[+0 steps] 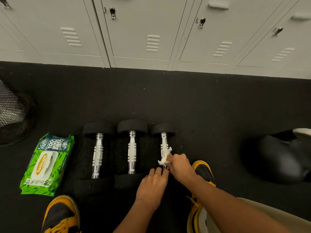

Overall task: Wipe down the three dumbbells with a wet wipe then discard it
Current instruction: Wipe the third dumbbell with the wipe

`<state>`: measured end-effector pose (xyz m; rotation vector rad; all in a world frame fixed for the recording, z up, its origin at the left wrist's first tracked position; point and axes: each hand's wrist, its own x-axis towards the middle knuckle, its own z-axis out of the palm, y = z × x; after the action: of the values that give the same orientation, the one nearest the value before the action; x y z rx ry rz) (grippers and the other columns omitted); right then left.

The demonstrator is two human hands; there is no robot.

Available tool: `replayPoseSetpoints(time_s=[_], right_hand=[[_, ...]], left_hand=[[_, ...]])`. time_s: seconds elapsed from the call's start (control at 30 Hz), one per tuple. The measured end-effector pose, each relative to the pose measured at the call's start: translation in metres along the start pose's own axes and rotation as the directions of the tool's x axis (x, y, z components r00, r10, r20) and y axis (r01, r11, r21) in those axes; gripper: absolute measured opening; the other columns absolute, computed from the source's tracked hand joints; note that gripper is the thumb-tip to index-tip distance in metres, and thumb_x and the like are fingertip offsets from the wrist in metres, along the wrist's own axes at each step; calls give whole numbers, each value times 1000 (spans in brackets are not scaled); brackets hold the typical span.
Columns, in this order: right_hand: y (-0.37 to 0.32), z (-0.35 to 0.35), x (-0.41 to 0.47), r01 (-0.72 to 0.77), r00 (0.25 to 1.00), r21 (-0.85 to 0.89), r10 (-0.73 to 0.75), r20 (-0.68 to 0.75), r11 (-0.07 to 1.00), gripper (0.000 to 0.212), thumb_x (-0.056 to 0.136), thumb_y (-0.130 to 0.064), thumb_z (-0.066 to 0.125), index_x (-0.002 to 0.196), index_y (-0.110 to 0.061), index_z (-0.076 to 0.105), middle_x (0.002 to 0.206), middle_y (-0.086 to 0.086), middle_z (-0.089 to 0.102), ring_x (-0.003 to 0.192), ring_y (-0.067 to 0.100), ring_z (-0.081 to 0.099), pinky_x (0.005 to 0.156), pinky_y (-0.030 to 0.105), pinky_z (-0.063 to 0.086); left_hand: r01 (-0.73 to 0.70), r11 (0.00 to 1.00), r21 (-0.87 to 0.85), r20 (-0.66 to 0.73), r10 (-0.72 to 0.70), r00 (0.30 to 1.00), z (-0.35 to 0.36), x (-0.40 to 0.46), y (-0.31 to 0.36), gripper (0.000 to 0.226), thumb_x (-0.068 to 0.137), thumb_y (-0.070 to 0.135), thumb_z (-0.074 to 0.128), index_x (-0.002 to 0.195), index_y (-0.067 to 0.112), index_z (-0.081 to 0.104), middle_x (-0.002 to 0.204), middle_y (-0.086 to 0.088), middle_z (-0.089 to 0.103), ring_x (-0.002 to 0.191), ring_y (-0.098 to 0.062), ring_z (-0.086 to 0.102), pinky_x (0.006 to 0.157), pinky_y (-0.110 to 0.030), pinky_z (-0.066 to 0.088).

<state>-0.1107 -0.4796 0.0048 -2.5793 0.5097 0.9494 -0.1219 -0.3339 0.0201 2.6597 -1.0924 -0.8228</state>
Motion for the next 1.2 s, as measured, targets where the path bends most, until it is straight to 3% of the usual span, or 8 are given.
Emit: replayPoseSetpoints(time_s=[0.23,0.3,0.43,0.6,0.73,0.87,1.03,1.2], right_hand=[[8,1,-9,76,995,26,-78,69,997,13,95,-20,56,97,-17,69,102,6,63,98,24,58,83,32,50],[10,-5,-10,91,993,38,-93,74,995,22,95,-18,56,73,-24,60,88,2,57,87,21,56,74,29,44],[10,-19,-9,103,993,85,-108,54,991,30,93,-18,59,67,-27,47,84,-4,53,76,12,51,69,24,39],[6,-33,3,131,968,120,-101,-228,984,18,98,-17,50,81,-21,55,83,-4,52,66,5,48,52,14,30],[5,-43,17,212,914,41,-184,-361,976,15,99,-14,51,105,-13,65,99,1,56,86,16,59,67,20,43],[3,-44,31,256,892,-80,-267,-366,963,28,96,-11,54,123,-14,61,114,5,58,104,22,57,80,30,49],[-6,-35,40,240,932,-174,-277,-233,955,36,96,-9,54,131,-17,53,122,8,49,105,23,54,82,31,49],[-10,-23,44,215,954,-136,-238,-182,967,31,98,-10,52,129,-10,53,129,13,39,104,26,52,85,34,49]], left_hand=[[1,1000,1,-22,-1,1000,1,-1,0,60,89,4,60,141,17,34,134,-9,45,120,-24,46,93,-36,49],[1,1000,-2,-28,-2,1000,1,-3,0,60,88,3,60,140,17,34,132,-8,46,118,-24,46,92,-36,49],[-7,1000,8,-49,7,999,0,-3,0,57,89,2,57,140,16,36,128,-9,48,115,-25,49,90,-36,50],[-20,1000,-7,-48,20,999,1,-2,3,54,89,3,58,138,16,38,127,-9,49,115,-26,48,89,-39,50],[-27,999,-20,-76,26,997,1,-3,0,50,90,3,57,136,16,43,121,-9,53,110,-27,52,85,-38,53],[-33,998,-46,-90,29,996,1,-4,-1,49,88,3,59,134,14,45,118,-10,55,107,-27,54,83,-39,54],[-43,998,-37,-42,42,998,7,-1,-3,60,56,6,87,109,17,62,88,-4,62,76,-21,62,54,-31,56],[-35,998,-45,-48,32,998,5,-2,-3,62,68,5,81,124,16,56,102,-7,61,89,-22,61,67,-33,57]])
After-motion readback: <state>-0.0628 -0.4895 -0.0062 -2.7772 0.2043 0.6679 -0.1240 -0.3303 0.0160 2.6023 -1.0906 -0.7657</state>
